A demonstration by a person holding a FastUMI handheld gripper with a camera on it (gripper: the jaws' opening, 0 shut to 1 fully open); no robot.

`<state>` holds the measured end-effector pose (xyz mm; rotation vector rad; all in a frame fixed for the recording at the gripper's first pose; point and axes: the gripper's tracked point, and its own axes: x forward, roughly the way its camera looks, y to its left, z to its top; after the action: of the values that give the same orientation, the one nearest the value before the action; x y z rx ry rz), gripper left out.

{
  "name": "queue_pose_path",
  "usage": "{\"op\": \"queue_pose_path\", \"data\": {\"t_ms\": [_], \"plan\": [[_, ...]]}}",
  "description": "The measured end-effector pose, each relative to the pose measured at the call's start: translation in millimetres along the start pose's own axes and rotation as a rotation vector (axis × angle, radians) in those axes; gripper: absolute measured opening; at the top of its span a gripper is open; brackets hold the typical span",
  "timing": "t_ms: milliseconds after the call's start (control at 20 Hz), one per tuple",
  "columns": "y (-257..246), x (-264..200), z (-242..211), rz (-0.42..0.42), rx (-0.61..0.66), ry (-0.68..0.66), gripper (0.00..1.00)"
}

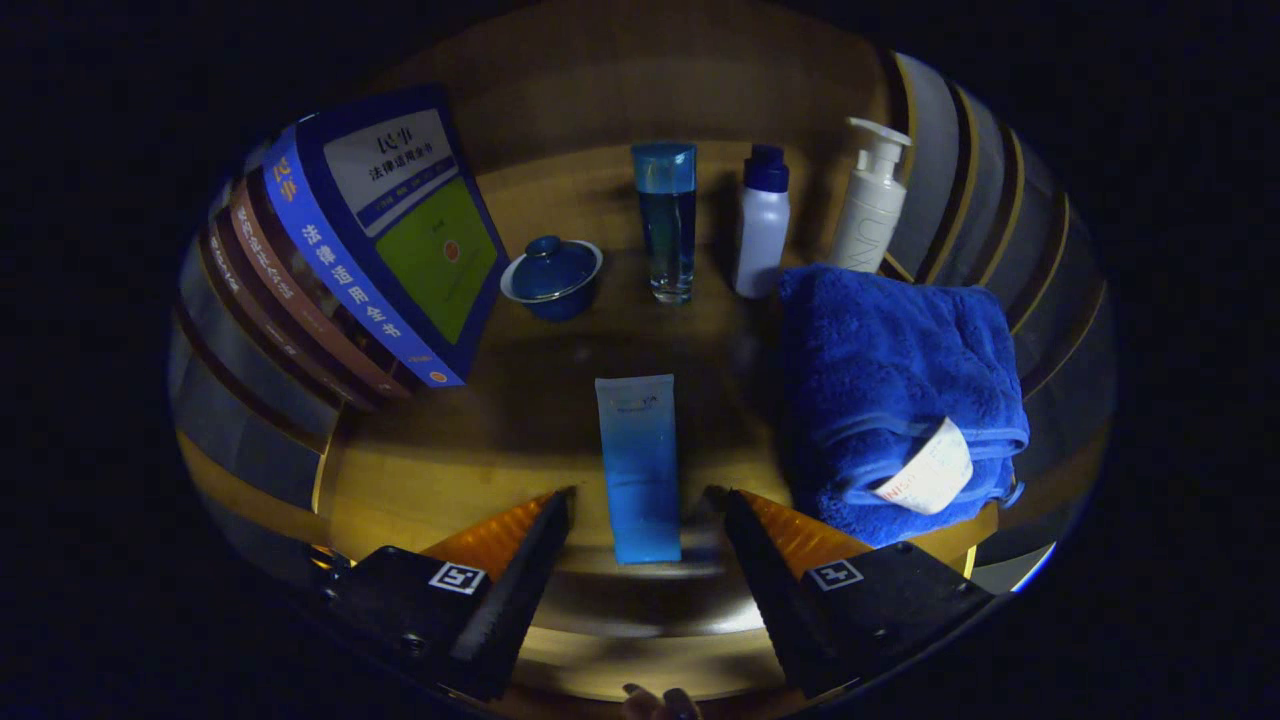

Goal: Pull open the drawer, take out the items inside it, and place them on the countertop above the cabinet.

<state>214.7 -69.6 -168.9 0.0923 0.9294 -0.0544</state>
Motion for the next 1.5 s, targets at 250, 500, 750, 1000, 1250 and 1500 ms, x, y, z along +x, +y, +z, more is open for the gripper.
{"op": "queue_pose_path", "data": {"t_ms": [250, 500, 750, 1000, 1250, 1500], "plan": [[12.5, -60.9, -5.1, 0.04, -0.06, -0.207, 1.0], [25.1, -153.3, -28.0, 0.043, -0.146, -0.467, 1.0], [24.4, -219.2, -84.6, 0.067, -0.1, -0.612, 1.0], [7.1, -225.0, -158.5, 0.051, -0.059, -0.665, 1.0], [-9.9, -196.7, -222.8, 0.028, -0.015, -0.62, 1.0], [-15.4, -172.8, -252.7, 0.022, 0.002, -0.606, 1.0]]}}
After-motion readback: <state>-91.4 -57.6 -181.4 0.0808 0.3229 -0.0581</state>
